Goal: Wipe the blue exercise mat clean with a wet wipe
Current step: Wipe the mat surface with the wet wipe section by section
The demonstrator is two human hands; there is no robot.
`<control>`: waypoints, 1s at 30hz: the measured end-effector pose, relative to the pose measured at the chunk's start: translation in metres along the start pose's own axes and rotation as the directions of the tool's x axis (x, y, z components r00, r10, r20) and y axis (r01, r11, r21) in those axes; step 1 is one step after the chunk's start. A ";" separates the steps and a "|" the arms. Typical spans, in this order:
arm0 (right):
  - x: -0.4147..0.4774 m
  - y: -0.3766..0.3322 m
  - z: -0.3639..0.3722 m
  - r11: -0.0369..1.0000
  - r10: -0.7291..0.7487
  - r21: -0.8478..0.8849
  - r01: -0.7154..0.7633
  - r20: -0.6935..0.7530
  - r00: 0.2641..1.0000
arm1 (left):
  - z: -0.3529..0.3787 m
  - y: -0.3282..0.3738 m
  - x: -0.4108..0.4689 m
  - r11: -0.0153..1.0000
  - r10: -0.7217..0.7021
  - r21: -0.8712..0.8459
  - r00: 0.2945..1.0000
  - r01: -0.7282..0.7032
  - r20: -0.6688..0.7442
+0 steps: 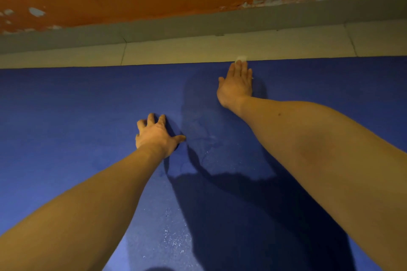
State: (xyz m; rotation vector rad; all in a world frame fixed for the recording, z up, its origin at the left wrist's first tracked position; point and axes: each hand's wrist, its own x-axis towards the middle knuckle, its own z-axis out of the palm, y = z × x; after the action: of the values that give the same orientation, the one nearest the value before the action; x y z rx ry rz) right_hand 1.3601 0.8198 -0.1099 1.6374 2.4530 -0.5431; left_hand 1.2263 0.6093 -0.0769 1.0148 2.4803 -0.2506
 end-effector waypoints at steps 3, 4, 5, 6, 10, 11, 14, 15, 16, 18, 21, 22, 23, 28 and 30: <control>-0.002 -0.030 0.010 0.990 -0.138 -0.020 0.138 0.013 0.990 | 0.004 -0.007 0.007 0.998 -0.037 -0.056 0.997 0.041 0.069; -0.003 -0.041 0.014 0.984 -0.180 -0.016 0.180 0.024 0.983 | 0.005 -0.009 0.009 0.998 -0.037 -0.044 0.995 0.041 0.090; -0.005 -0.054 0.018 0.976 -0.218 -0.013 0.218 0.035 0.975 | 0.004 -0.009 0.010 0.999 -0.035 -0.026 0.994 0.038 0.106; -0.007 -0.066 0.022 0.968 -0.251 -0.012 0.252 0.048 0.967 | 0.004 -0.009 0.011 0.999 -0.032 -0.010 0.992 0.034 0.120; -0.017 -0.101 0.031 0.914 -0.398 -0.027 0.405 0.142 0.906 | -0.006 -0.014 0.011 1.000 -0.009 0.027 0.987 0.004 0.162; -0.017 -0.100 0.032 0.900 -0.421 -0.051 0.432 0.150 0.895 | -0.008 -0.016 0.010 0.999 -0.004 0.038 0.986 -0.002 0.165; -0.007 -0.074 0.024 0.912 -0.373 -0.149 0.382 0.086 0.924 | -0.011 -0.021 0.006 0.995 0.013 0.092 0.989 -0.026 0.147; -0.001 -0.061 0.018 0.929 -0.320 -0.179 0.324 0.055 0.946 | -0.011 -0.021 0.005 0.993 0.012 0.114 0.991 -0.028 0.135; 0.006 -0.048 0.012 0.946 -0.254 -0.201 0.255 0.029 0.967 | -0.011 -0.021 0.004 0.991 0.011 0.132 0.992 -0.028 0.124; 0.016 -0.025 0.000 0.976 -0.109 -0.187 0.110 0.016 0.994 | -0.011 -0.019 0.002 0.987 0.009 0.156 0.993 -0.027 0.116; 0.022 -0.026 -0.003 0.995 -0.003 -0.099 0.004 0.007 1.000 | -0.009 -0.019 0.002 0.984 0.012 0.177 0.995 -0.029 0.097; 0.022 -0.035 -0.001 0.998 -0.008 -0.064 0.009 0.010 1.000 | -0.008 -0.019 0.002 0.983 0.015 0.182 0.996 -0.032 0.090; 0.019 -0.048 0.000 0.999 -0.037 -0.024 0.038 0.026 0.999 | -0.009 -0.019 0.002 0.982 0.017 0.187 0.996 -0.033 0.087; -0.002 -0.113 0.018 0.915 -0.402 0.006 0.404 0.128 0.907 | -0.010 -0.017 0.002 0.982 0.010 0.186 0.995 -0.028 0.100; -0.004 -0.116 0.023 0.892 -0.442 -0.028 0.451 0.154 0.884 | -0.010 -0.017 0.002 0.983 0.012 0.181 0.995 -0.031 0.102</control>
State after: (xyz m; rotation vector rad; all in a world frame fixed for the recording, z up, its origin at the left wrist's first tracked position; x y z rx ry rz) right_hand 1.2540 0.7680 -0.1051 0.9597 2.7062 -0.6050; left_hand 1.2102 0.6018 -0.0686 1.0737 2.3877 -0.5181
